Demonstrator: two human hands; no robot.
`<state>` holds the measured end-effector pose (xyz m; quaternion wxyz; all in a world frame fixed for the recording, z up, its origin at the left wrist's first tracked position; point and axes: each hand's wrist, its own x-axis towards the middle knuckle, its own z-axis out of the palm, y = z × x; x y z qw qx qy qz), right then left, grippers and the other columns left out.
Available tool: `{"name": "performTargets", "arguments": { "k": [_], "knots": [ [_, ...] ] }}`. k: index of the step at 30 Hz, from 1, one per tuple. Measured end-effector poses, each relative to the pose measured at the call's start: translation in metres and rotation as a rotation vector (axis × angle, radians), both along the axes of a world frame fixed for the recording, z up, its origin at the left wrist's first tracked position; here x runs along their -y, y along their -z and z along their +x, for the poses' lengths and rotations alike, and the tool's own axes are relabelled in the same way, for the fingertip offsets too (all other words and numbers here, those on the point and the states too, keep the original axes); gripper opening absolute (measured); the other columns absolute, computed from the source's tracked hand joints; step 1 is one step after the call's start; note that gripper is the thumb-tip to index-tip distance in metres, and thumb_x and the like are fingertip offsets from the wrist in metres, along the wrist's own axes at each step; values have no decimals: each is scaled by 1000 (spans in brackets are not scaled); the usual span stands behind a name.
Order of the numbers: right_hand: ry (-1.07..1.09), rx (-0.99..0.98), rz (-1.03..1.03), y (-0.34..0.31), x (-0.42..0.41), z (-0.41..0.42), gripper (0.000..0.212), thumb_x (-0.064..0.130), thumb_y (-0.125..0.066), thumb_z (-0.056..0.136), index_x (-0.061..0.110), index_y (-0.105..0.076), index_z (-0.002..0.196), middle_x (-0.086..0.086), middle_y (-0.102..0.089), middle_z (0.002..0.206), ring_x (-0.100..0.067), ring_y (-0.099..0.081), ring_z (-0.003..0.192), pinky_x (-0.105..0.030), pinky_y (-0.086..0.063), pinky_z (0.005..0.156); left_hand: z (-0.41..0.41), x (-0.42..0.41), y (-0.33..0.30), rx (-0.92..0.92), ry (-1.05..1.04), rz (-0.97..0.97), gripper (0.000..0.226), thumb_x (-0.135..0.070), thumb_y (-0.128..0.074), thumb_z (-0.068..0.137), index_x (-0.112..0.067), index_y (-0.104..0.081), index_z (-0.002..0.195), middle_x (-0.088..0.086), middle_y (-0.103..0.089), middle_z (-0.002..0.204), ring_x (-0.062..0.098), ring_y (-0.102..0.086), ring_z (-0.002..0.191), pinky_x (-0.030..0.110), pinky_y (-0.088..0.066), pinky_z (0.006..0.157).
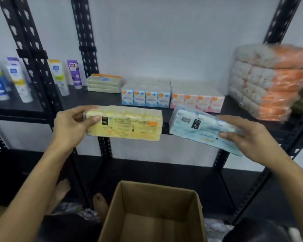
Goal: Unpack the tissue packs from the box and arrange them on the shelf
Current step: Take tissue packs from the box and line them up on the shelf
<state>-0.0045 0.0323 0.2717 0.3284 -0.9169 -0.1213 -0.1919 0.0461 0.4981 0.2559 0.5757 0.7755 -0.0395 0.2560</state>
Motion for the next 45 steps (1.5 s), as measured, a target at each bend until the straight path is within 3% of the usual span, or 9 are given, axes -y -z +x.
{"name": "performTargets", "arguments": {
  "k": [7,9,12,15,19,24,29,37,45],
  "knots": [
    [52,146,-209,-9,8,72,49,14,-81,85,24,-68,131,2,-65,136,-22,-58,130,-47,-43,113,63,44,-18,6,-39,84,31,-17,-80,86,-26,-74,115,-16,-72,92,5,-71,92,25,-58,88],
    [77,132,-276,-6,11,90,51,19,-81,85,29,-66,132,3,-63,139,-22,-56,132,-54,-42,111,74,53,-16,13,-87,127,33,-19,-79,87,-23,-73,120,-22,-67,88,-7,-63,87,14,-50,85],
    [67,74,-300,-15,11,105,51,20,-81,85,29,-66,133,3,-61,142,-21,-53,136,-51,-38,115,90,53,-15,-11,-88,184,36,-24,-79,87,-23,-72,122,-21,-67,89,-4,-63,88,15,-50,83],
    [44,-128,-329,-37,10,109,49,36,-79,86,36,-61,132,11,-56,143,-18,-51,134,-42,-35,117,103,38,-28,-144,-2,331,57,-49,-83,76,-31,-66,127,-12,-70,111,15,-68,102,42,-55,96],
    [32,-206,-366,-72,3,125,42,62,-58,89,36,-67,121,16,-60,122,-9,-53,116,-31,-40,98,109,50,-63,-165,38,589,101,-59,-85,68,-30,-36,152,-4,-46,152,24,-47,137,46,-41,112],
    [86,-159,-315,-77,-44,168,42,61,-36,102,29,-59,88,13,-57,81,-17,-58,85,-35,-42,80,131,115,-89,-15,110,842,53,-69,-45,95,-30,-58,129,-3,-65,126,21,-57,120,48,-46,103],
    [186,-141,-278,-41,-58,191,62,54,-37,105,10,-48,63,-4,-54,57,-24,-54,56,-32,-40,57,153,147,-53,18,13,1252,59,-53,-19,106,-17,-64,114,6,-66,109,30,-56,109,44,-41,93],
    [225,7,-221,-36,-55,196,53,38,-48,101,2,-47,62,-6,-47,54,-23,-44,53,-32,-34,53,162,152,-29,234,-163,1205,48,-38,-17,103,-17,-57,89,2,-64,88,27,-58,85,41,-39,78],
    [264,74,-205,-36,-57,192,49,34,-46,100,11,-41,58,-5,-47,54,-20,-39,54,-31,-35,53,158,155,-10,413,-272,1099,41,-36,-29,106,-13,-62,110,4,-62,102,24,-54,92,41,-41,89]
  ]
}}
